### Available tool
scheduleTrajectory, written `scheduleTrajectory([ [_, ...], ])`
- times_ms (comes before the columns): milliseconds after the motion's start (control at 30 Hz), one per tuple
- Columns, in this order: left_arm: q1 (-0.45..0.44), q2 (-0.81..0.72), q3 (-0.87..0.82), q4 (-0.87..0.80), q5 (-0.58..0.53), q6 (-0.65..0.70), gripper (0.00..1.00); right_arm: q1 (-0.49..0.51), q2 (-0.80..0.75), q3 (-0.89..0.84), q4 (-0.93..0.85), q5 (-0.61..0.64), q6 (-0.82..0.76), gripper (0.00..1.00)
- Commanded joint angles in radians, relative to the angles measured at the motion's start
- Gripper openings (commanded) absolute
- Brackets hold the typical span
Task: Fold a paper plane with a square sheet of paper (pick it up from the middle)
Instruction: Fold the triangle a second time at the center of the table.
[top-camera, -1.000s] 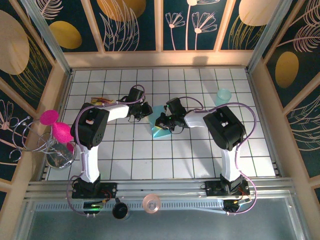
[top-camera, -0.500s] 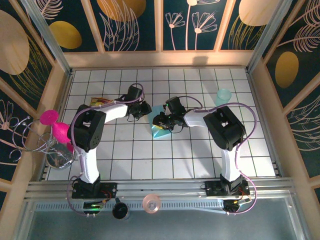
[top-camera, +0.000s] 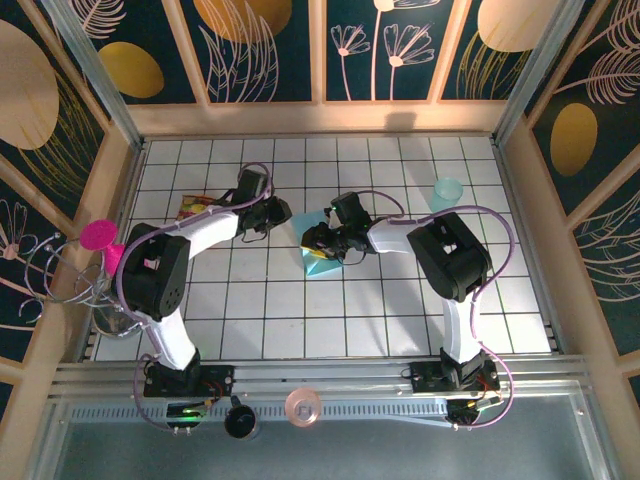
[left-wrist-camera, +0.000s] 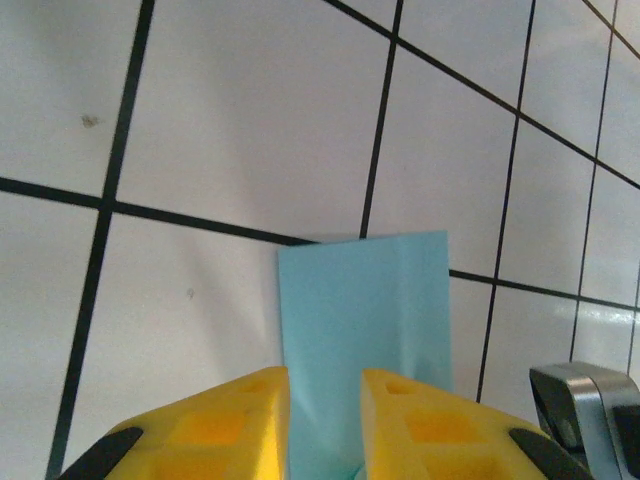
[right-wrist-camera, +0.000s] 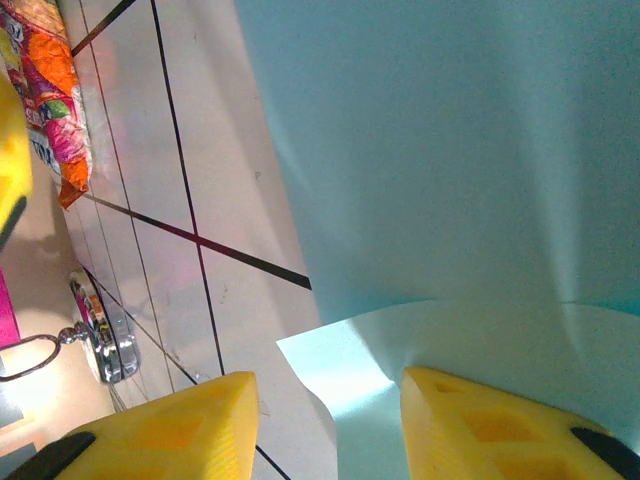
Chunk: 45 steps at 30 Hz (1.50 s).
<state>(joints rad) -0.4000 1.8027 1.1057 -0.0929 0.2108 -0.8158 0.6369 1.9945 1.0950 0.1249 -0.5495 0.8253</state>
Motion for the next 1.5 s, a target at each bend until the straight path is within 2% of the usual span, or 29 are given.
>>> scheduleTrajectory([
  [0,-0.002,-0.032,-0.038,0.044,0.078,-0.016,0.24,0.001,0.019,-0.025,-0.062,0.069,-0.018,0.4],
  [367,-0.066,-0.039,-0.116,0.077,0.147,-0.035,0.11,0.003,0.036,-0.029,-0.121,0.111,-0.03,0.13],
  [500,-0.084,-0.024,-0.128,0.096,0.169,-0.045,0.06,0.002,0.044,-0.023,-0.141,0.124,-0.033,0.07],
  [733,-0.11,0.011,-0.126,0.087,0.17,-0.042,0.0,0.002,0.056,-0.013,-0.16,0.133,-0.031,0.04],
  [1100,-0.123,0.061,-0.102,0.039,0.167,-0.018,0.0,0.003,0.06,-0.017,-0.16,0.132,-0.028,0.03],
  [1467,-0.123,0.104,-0.07,-0.018,0.089,0.002,0.0,0.001,0.042,-0.016,-0.149,0.122,-0.03,0.03],
])
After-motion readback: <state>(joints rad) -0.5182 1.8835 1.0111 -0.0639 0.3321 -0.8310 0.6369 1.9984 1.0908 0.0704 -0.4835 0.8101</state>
